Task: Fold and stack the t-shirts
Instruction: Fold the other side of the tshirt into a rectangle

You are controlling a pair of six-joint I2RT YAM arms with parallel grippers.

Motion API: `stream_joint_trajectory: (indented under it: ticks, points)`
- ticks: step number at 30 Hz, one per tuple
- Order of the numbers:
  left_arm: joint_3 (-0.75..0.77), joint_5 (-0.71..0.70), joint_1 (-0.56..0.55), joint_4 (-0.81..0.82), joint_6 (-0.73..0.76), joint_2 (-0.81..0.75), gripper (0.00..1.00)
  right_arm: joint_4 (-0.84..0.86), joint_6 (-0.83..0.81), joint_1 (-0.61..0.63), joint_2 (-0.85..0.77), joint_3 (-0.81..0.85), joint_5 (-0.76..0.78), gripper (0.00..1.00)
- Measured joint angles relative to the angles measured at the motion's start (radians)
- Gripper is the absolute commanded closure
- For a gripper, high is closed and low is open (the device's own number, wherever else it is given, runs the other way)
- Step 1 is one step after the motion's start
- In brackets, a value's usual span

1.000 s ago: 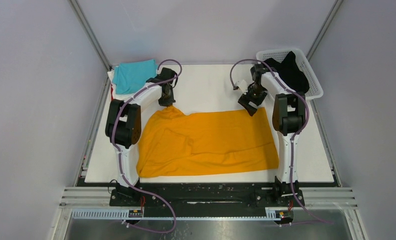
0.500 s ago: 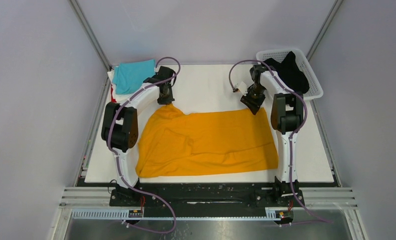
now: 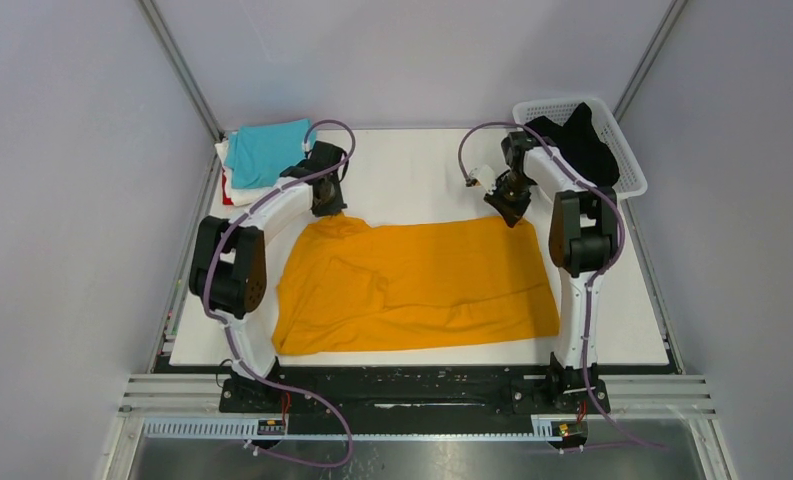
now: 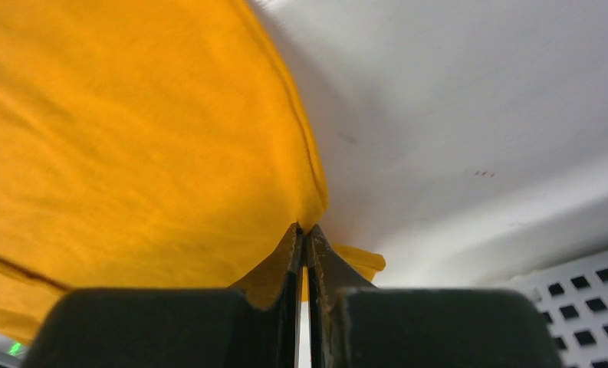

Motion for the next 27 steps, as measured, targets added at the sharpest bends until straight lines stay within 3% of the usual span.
stream_joint_trajectory:
  ticks: [7,13,27]
  points:
    - [-0.094,-0.003,-0.032,0.028,-0.037,-0.101,1.00,0.235,-0.014,0.049,-0.296,-0.363,-0.029,0.95]
    - [-0.192,-0.013,-0.087,0.052,-0.063,-0.195,1.00,0.417,-0.022,0.074,-0.484,-0.556,-0.031,0.95]
    - [-0.481,-0.089,-0.173,0.048,-0.148,-0.557,1.00,0.540,-0.080,0.119,-0.895,-0.975,-0.031,0.97]
